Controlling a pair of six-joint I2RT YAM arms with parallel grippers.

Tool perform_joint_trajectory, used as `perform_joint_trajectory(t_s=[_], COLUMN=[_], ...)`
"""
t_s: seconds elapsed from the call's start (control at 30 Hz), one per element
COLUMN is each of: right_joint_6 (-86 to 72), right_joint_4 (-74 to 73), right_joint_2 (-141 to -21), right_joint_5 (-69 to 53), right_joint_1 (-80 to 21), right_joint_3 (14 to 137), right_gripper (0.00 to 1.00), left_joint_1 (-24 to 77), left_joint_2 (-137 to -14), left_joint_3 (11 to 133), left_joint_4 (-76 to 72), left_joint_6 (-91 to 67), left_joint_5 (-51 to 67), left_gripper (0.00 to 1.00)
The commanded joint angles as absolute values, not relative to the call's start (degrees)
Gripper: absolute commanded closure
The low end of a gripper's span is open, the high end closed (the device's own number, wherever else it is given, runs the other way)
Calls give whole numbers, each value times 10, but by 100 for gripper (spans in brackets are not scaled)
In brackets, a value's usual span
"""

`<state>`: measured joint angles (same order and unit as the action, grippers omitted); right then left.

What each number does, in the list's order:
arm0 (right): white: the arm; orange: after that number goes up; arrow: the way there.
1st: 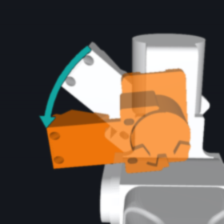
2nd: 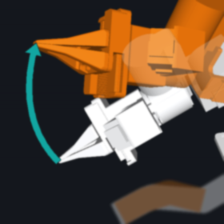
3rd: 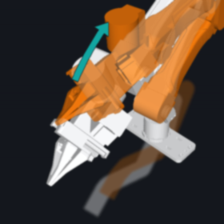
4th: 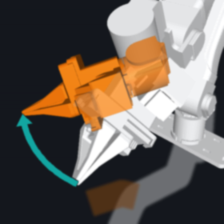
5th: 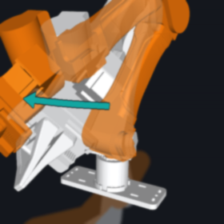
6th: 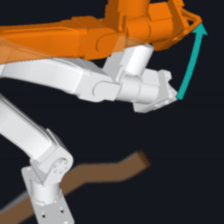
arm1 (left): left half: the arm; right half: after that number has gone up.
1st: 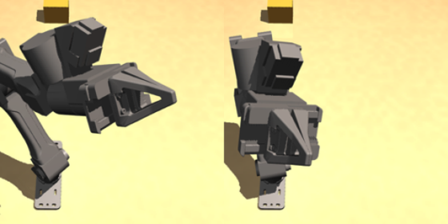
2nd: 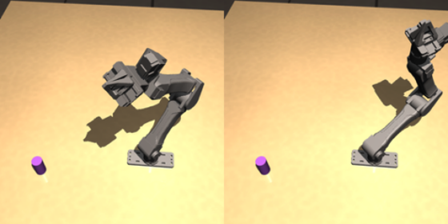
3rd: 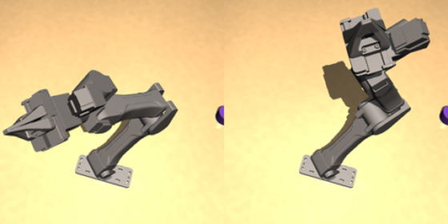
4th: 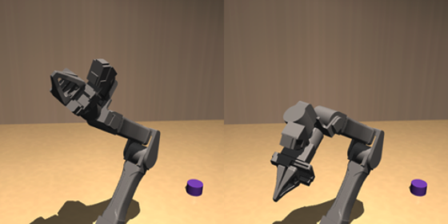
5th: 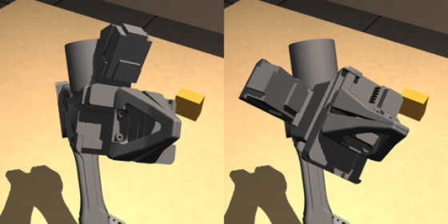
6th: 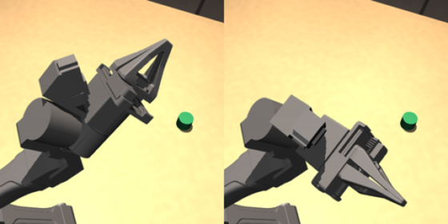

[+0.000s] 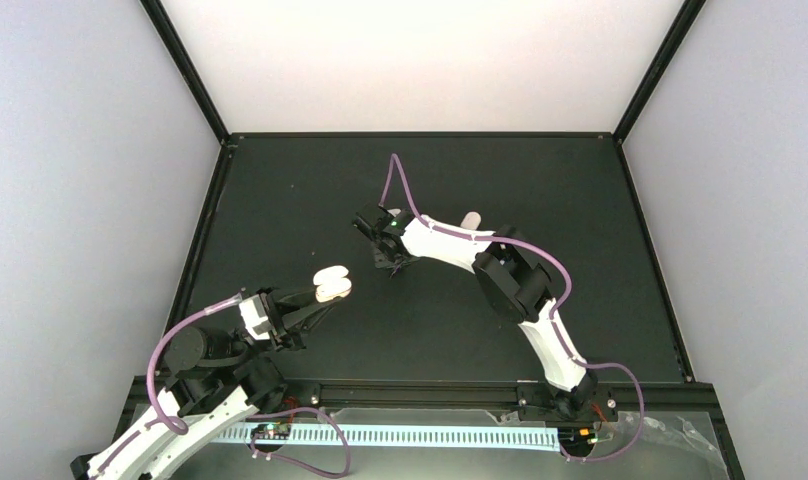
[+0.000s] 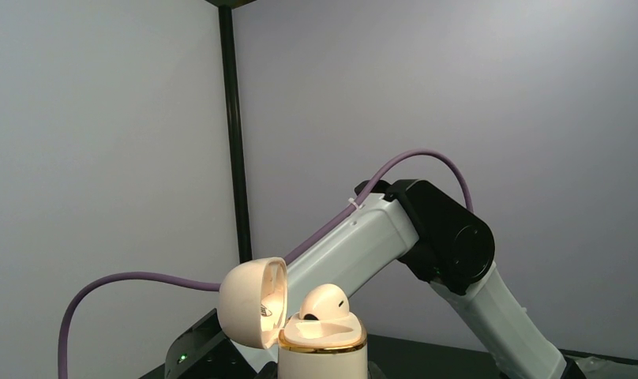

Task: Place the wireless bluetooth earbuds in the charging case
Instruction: Pick up the earbud from the center of the board.

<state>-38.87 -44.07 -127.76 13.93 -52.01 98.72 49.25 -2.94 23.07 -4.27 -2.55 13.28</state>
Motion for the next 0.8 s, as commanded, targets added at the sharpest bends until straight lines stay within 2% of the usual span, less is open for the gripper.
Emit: perform_joint_trajectory(t_s=[0.0,0.6,0.77], right_joint_6=[-388,-400,-404], right_joint_4=[-456,-395,-373], right_joint_2=[-1302,-1207,-1145], right_joint_5=[123,142,124], right_joint_1=[-524,-524,-524], right_joint_3=[985,901,798], right_gripper=[79,84,84], left_joint_1=[495,495,495], left_joint_2=[-24,-25,-23], left_joint_3=[236,236,236], left_joint_4=[-45,-42,-38], left_joint_6=[-30,-30,-28], left_joint_5=[138,135,134], left_gripper=[99,98,99])
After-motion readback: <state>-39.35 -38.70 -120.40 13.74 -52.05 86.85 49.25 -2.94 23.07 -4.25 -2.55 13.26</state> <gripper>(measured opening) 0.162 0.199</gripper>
